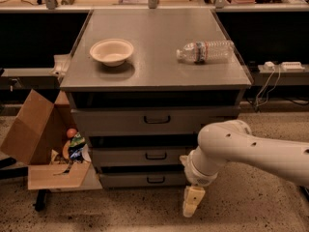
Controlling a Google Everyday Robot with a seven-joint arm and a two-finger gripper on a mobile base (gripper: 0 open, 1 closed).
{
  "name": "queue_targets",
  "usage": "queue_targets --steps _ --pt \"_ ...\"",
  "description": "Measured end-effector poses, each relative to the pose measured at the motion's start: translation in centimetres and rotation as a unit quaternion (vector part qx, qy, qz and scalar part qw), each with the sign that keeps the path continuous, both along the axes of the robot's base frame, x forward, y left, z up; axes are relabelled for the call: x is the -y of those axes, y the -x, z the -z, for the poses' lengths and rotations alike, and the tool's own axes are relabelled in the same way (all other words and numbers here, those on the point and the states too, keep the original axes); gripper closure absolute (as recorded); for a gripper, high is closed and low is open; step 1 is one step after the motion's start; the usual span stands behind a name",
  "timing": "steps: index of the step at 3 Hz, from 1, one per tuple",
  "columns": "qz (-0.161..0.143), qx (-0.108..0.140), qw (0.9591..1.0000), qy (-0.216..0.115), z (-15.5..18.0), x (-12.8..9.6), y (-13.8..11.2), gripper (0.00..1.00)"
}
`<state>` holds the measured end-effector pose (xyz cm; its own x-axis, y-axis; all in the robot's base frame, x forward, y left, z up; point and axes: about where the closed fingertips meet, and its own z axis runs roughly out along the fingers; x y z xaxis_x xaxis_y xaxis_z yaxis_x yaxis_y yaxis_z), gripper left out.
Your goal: Open bottom drawer
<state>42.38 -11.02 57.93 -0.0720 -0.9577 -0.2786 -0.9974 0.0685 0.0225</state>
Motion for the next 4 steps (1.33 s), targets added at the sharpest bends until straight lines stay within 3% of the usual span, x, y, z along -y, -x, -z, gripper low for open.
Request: queue_targets --steps 1,2,4 --pt "-0.001 0.016 0.9999 -0.002 7.1 0.9 -1.6 0.0" --pt "-0.003 0.023 0.9994 -0.025 12.6 1.0 -2.8 0.0" --pt "-0.023 0.014 0.9961 -0.084 21.4 0.0 -3.9 0.0"
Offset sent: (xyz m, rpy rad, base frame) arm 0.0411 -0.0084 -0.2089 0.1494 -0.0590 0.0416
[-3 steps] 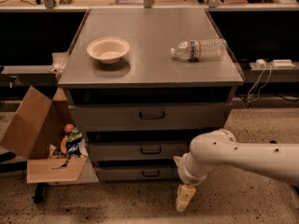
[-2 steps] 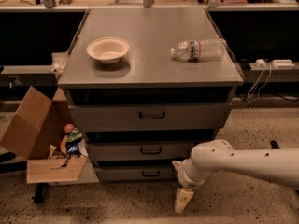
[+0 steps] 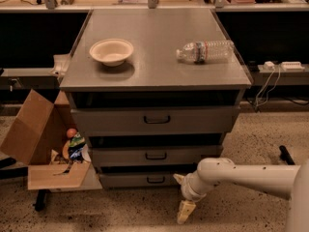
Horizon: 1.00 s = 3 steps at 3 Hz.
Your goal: Open bottom drawer
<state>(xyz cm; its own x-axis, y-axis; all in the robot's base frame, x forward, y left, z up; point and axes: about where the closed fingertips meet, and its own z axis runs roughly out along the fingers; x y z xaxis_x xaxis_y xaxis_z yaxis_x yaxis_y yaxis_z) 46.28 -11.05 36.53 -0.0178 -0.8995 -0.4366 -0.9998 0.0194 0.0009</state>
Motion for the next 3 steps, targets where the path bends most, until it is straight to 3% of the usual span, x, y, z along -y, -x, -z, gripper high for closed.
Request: queue_targets --steps 1,2,3 --pt "0.001 -0.013 0.9994 -0.031 4.2 -0.4 -1.2 0.0" --pt "0.001 -0.013 0.9994 -0.031 4.2 -0.4 -1.2 0.0" --pt "0.002 0.002 0.9999 -0.012 7.6 0.3 -3.5 0.0"
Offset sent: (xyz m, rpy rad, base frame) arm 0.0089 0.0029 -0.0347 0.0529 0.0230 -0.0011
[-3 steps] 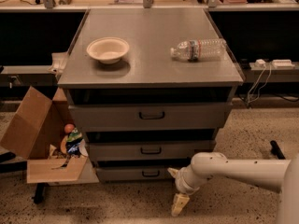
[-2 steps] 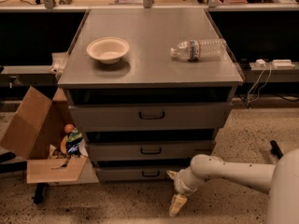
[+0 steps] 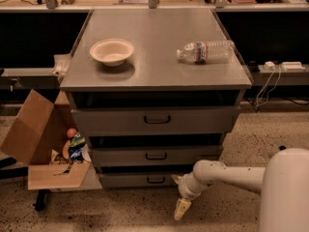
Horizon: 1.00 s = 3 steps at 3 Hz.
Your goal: Open bottom drawer
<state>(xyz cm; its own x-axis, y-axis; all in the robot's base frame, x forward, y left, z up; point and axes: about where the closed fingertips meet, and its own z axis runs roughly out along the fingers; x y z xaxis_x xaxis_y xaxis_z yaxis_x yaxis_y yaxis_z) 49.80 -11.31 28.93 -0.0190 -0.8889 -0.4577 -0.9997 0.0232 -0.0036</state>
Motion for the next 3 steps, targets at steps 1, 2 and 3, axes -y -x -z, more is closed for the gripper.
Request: queue_targets --steps 1,2,3 --pt "-0.001 0.019 0.9998 0.008 3.9 1.0 -2.5 0.0" --pt "-0.005 0.058 0.9982 0.01 7.2 1.7 -5.1 0.0" --pt "-0.004 0.086 0.9962 0.011 8.5 1.7 -6.8 0.0"
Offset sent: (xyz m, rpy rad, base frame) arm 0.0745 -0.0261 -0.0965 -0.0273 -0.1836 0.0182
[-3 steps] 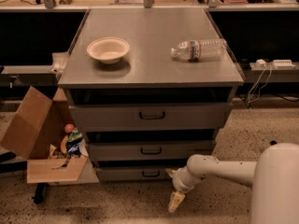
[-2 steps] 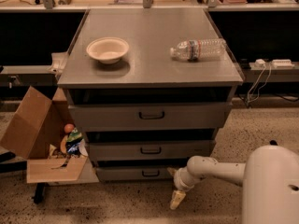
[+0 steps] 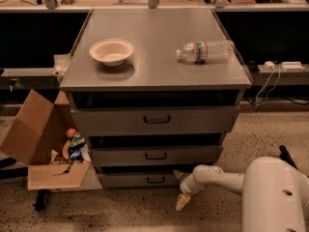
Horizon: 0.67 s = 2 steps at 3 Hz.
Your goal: Open bottom drawer
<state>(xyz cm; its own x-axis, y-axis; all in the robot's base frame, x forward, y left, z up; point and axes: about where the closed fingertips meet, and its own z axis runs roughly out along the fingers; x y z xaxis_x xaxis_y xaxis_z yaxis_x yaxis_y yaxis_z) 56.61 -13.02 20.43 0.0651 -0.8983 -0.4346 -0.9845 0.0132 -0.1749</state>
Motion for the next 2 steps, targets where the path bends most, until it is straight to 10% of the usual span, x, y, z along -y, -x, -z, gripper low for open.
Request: queue_targets --steps 2 --pt "0.013 0.031 0.9994 -0.001 2.4 -0.6 -3.6 0.0"
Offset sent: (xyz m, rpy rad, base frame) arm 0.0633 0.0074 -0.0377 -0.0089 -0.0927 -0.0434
